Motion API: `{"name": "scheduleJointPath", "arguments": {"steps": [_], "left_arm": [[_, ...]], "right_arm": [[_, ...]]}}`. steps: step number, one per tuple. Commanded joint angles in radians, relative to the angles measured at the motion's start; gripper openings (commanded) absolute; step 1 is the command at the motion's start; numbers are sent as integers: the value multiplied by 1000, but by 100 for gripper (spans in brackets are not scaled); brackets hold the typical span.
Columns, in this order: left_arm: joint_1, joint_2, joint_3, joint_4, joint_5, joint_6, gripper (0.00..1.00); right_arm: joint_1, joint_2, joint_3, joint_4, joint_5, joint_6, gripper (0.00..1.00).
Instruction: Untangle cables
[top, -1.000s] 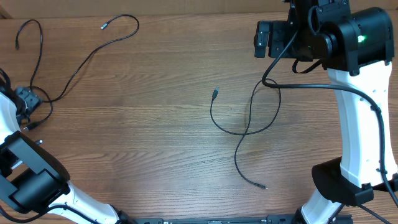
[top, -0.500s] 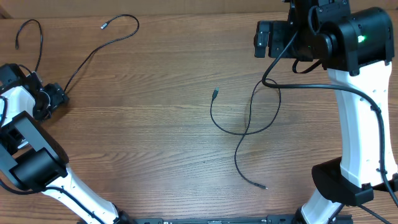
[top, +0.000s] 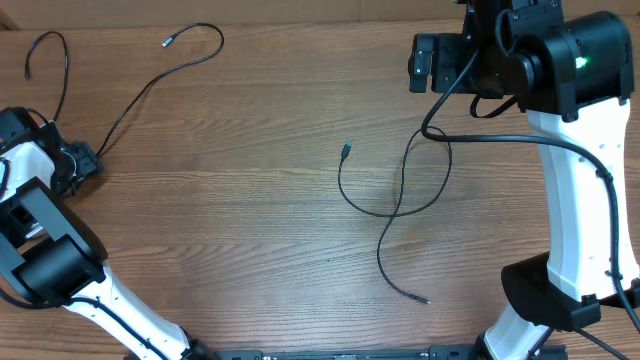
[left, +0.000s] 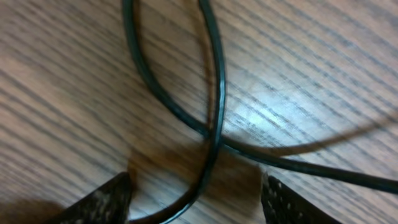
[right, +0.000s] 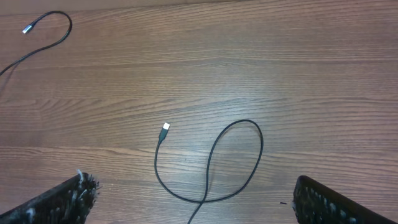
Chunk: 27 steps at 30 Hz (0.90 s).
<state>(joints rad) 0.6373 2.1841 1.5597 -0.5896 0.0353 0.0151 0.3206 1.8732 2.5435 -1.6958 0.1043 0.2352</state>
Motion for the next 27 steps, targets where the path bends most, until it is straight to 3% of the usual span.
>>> {"name": "scheduleJointPath", "arguments": {"steps": [1,8,11,12,13,14,21,27], "left_arm": [[8,60,6,-5,-3,49,63],[19,101,6,-45,-24,177,38],[24,101,6,-57,-24,199,34],[25,101,6,-62,-18,199,27],[25,101,6,-66,-17,199,11],[25,101,6,-69,-16,198,4],[25,77,14,-95,-17,159,4],[26,-35,39,-93,-17,-54,4]], "right_arm": [[-2,-12,-3,3,8,0,100],[-2,-12,-3,3,8,0,100],[-2,-12,-3,3,8,0,100],[-2,-12,-3,3,7,0,100],[-2,-12,-3,3,8,0,100],[-2,-12,-3,3,8,0,100],[-2,-12,-3,3,7,0,100],[-2,-12,-3,3,8,0,100]]}}
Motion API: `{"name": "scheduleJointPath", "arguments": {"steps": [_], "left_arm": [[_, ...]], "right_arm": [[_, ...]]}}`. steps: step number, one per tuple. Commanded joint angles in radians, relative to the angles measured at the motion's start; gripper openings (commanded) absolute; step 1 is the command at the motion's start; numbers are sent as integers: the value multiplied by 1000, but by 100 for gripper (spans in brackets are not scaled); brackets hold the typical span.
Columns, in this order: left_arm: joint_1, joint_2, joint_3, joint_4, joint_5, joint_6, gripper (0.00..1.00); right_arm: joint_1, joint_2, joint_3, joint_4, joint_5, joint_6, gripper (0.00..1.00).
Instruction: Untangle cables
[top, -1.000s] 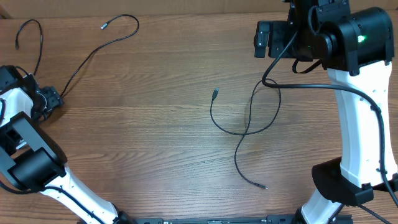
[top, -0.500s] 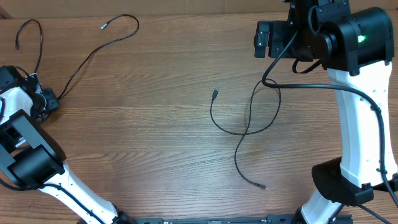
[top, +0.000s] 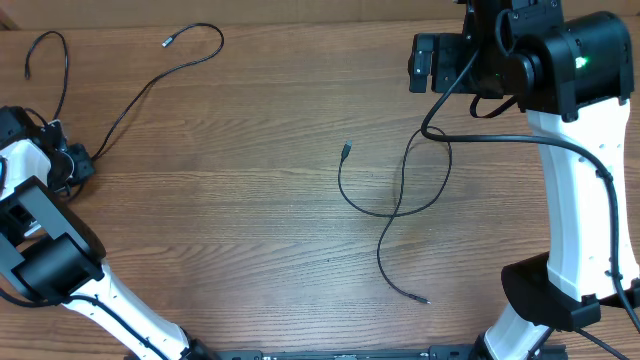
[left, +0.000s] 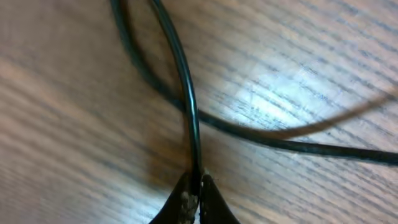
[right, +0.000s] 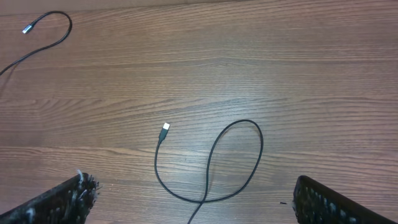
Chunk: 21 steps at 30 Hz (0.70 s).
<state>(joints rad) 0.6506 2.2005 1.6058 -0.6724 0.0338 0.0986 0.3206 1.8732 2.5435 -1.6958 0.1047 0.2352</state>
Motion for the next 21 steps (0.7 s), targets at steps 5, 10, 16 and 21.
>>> {"name": "scheduleJointPath", "arguments": {"steps": [5,10,16,21], "left_arm": [[12,-179,-6,-23,-36,-185,4],[13,-224,-6,-110,-186,-185,4],[42,-224,-6,-213,-241,-211,4],[74,-224,-13,-267,-250,-218,4]], "right_arm": [[-2,-12,-3,3,7,0,100],[-2,-12,-3,3,7,0,100],[-2,-12,-3,3,7,0,100],[-2,-12,-3,3,7,0,100]]}}
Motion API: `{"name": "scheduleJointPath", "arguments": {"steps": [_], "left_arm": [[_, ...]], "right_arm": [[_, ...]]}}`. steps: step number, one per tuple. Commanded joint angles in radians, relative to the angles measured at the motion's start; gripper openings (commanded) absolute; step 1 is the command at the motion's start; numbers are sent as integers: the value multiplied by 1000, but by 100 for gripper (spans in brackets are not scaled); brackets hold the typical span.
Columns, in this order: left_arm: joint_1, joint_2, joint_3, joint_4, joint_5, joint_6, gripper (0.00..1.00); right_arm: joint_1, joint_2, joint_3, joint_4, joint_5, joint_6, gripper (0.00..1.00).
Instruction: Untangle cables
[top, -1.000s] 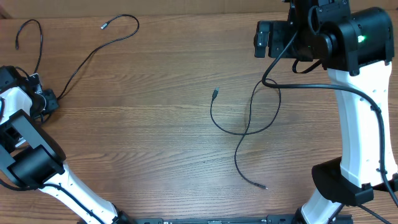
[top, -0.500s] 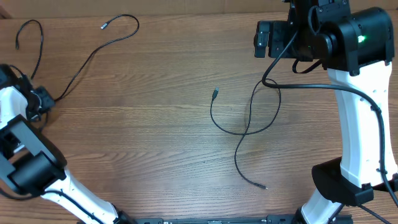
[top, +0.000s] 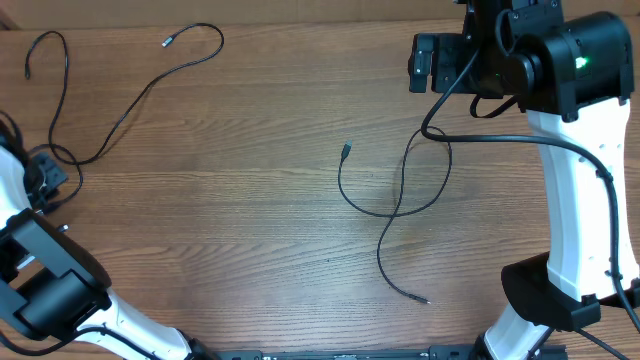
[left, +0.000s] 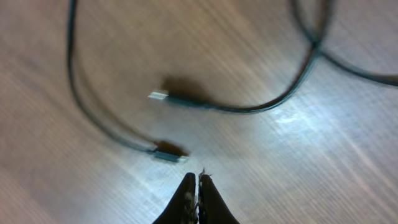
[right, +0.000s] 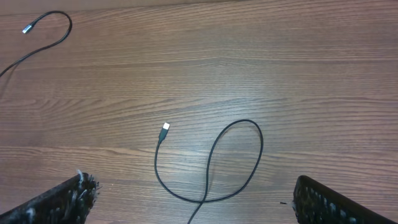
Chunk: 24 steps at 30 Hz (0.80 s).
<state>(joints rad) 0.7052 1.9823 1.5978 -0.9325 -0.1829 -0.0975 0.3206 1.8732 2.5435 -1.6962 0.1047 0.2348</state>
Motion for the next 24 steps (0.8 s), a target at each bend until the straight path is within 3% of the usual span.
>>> {"name": "scheduleJointPath", "arguments": {"steps": [1,3,6,8,14,16,19,21,24], "left_arm": [[21,-6,-8,-8,-34,-22,10],[22,-6,-14,-14,-34,-22,29],[22,-4,-24,-8,-23,-23,75],[22,-1,-25,5,13,-23,100],[20,8,-25,78,419,-28,100],[20,9,-25,95,384,-127,100],[20,9,-25,46,211,-426,99],[20,9,-26,16,131,-495,100],[20,9,-25,13,68,-497,100]], "right_arm": [[-2,-12,-3,3,7,1,100],[-2,-12,-3,3,7,1,100],[-2,-12,-3,3,7,1,100],[-2,-12,-3,3,7,1,100],[-2,-12,-3,3,7,1,100],[-2,-12,-3,3,7,1,100],[-2,-12,-3,3,7,1,100],[-2,-12,-3,3,7,1,100],[-2,-12,-3,3,7,1,100]]}}
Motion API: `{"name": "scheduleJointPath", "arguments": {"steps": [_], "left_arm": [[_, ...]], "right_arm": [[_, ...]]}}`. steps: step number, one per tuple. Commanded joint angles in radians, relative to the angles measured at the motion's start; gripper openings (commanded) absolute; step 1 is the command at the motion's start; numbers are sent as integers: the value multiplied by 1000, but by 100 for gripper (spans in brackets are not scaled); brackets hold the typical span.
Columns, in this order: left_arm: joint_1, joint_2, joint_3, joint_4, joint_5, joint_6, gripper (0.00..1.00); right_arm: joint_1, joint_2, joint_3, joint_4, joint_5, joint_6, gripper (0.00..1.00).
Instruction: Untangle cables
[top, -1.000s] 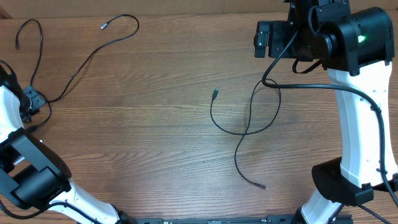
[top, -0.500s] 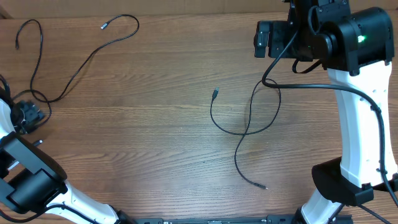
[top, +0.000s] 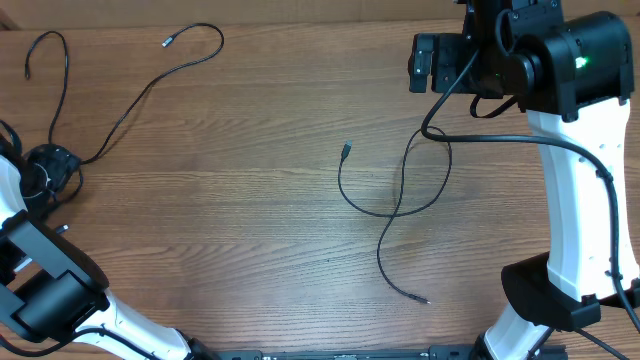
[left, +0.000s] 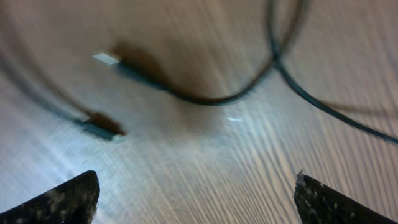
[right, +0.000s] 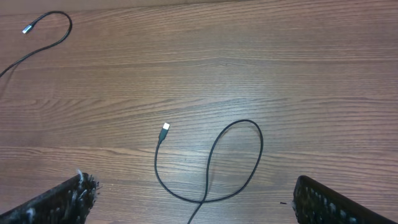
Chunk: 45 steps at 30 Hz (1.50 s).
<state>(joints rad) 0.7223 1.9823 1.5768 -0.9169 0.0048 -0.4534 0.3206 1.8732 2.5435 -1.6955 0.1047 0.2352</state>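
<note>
A long thin black cable (top: 140, 92) runs from a silver plug at the back to a bend at the far left, then loops up the left edge. My left gripper (top: 47, 165) hangs open just beside that bend, holding nothing. In its wrist view, blurred, a silver-tipped plug (left: 107, 58) and a second connector (left: 99, 129) lie ahead of the open left gripper (left: 196, 186). A second black cable (top: 395, 200) lies in a loop at mid-table, its plug (right: 165, 128) to the left. My right gripper (right: 196, 186) is open, high above it.
Brown wood-grain table (top: 250, 230). The right arm's white column (top: 575, 220) stands at the right edge, with its own black hose (top: 520, 140) hanging over the loop's right side. The left arm's base sits at the front left corner.
My left gripper was shut and is now open with nothing in it. The plugs sit further up and left in its wrist view. The right arm and the looped cable have not moved.
My left gripper stood open over a cable crossing at the far left. Then it was shut on one strand. Later it was nearer the left edge, still shut, and the long cable's bend had shifted left. Now it is open. The right gripper stayed open and still throughout.
</note>
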Motion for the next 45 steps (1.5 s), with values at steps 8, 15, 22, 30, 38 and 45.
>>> {"name": "scheduleJointPath", "arguments": {"steps": [8,15,22,30,38,45], "left_arm": [[3,9,-5,-31,-100,-462,100],[3,40,-5,2,-136,-746,87],[4,109,-5,124,-143,-759,100],[3,192,-5,189,-155,-759,90],[3,223,-5,184,-198,-746,59],[5,224,-5,160,-283,-704,15]], "right_arm": [[-2,-12,-3,2,7,0,100],[-2,-12,-3,2,7,0,100],[-2,-12,-3,2,7,0,100],[-2,-12,-3,2,7,0,100],[-2,-12,-3,2,7,0,100],[-2,-12,-3,2,7,0,100]]}}
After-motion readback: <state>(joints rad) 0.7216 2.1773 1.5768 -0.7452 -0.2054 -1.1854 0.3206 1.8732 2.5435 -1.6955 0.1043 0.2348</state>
